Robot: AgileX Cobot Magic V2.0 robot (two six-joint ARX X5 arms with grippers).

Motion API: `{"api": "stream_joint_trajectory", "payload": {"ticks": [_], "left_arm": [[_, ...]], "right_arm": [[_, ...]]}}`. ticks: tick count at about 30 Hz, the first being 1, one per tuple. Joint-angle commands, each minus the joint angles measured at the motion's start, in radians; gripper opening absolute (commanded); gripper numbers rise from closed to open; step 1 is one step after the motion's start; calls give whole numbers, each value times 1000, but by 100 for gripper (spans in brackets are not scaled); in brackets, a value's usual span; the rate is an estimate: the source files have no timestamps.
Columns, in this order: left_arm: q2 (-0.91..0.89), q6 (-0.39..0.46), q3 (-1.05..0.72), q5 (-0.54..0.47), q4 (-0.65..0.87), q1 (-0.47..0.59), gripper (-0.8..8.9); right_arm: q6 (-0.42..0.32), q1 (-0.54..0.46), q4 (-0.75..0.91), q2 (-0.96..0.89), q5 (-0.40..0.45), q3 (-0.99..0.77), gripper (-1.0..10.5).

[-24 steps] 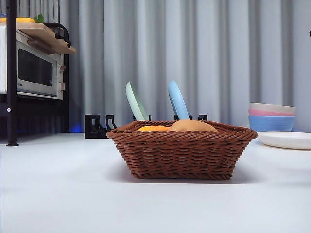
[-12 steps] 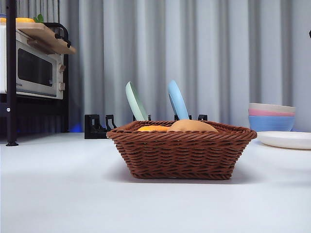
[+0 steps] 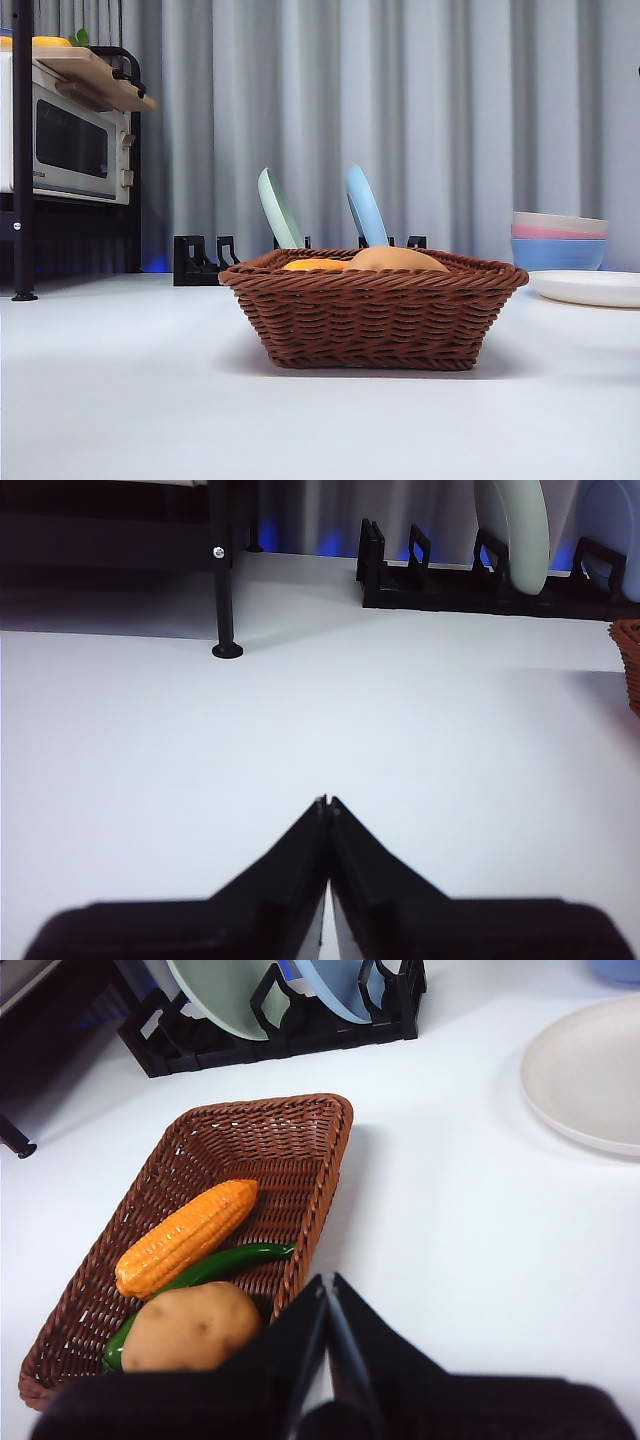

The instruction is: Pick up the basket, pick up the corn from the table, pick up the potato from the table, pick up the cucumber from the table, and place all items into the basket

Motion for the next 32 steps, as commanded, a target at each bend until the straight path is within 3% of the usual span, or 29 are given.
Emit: {"api": "stream_joint_trajectory", "payload": {"ticks": [1, 20, 24, 26, 32], "left_arm": [[-1, 4, -18, 2, 10, 3, -4], [-1, 4, -18, 1, 10, 3, -3], [-1, 4, -18, 1, 10, 3, -3], [-1, 4, -18, 1, 10, 3, -4], [-1, 4, -18, 1, 10, 3, -3]], "right_arm": [[10, 0, 3, -1, 5, -3, 2], [8, 0, 4, -1, 8, -3, 1], [-100, -1, 4, -36, 141, -4, 1], [-108, -2, -13, -85, 216, -7, 1], [-163, -66, 181, -256, 205, -162, 1]]}}
